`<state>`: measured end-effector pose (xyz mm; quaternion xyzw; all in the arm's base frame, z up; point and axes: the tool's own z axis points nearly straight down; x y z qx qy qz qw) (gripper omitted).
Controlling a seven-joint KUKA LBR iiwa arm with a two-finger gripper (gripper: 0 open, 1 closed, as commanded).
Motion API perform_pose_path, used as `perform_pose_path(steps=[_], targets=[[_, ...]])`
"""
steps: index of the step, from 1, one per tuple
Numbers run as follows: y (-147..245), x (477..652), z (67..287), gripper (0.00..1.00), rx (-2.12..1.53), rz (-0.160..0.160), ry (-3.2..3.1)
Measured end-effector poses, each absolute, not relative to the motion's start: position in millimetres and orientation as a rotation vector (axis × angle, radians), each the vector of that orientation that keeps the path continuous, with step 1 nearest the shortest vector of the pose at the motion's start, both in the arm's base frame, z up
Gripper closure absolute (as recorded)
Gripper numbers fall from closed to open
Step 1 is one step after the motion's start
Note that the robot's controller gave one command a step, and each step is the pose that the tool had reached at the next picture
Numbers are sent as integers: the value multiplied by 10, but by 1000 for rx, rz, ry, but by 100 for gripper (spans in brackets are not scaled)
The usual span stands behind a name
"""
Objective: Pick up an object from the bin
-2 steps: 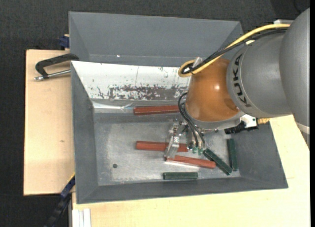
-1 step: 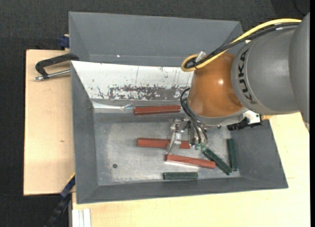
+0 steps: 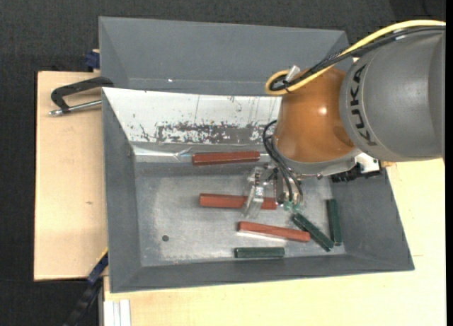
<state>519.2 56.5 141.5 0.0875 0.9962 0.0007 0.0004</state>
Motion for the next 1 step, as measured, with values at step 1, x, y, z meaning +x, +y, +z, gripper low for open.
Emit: perform_pose_path(steps=[1], targets=[[568,5200,1586,100,274,4,3125]])
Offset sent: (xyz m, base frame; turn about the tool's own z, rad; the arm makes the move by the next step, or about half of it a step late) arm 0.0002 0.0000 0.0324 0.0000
